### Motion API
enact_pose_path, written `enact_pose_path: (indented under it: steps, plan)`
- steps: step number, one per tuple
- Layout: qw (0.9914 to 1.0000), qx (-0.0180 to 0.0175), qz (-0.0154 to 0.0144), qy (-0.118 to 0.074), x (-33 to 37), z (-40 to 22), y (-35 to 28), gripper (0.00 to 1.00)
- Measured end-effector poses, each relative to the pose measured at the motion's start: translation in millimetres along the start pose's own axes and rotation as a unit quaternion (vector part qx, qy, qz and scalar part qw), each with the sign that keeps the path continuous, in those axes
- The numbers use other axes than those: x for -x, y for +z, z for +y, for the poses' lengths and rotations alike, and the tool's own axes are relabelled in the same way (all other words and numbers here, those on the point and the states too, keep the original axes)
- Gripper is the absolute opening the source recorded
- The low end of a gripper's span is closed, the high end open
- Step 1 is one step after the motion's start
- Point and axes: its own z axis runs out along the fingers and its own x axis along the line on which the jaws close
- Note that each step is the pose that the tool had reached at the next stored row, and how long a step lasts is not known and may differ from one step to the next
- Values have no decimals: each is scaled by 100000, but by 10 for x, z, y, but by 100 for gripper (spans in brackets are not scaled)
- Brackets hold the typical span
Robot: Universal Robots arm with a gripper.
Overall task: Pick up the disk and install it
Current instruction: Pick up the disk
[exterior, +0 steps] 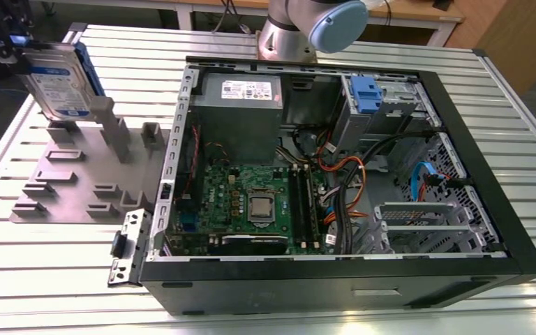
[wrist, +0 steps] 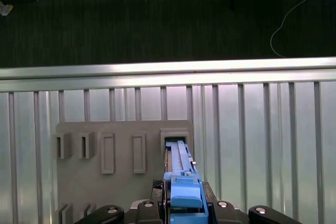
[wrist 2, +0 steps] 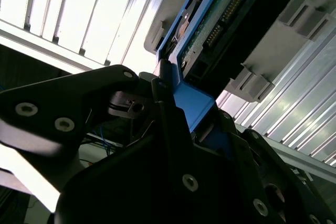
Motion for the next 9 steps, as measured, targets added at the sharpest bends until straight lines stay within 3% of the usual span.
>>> enact_pose_path:
  steps: [9]
  plan:
    - [100000, -12, -5, 1, 0, -1, -36, 37]
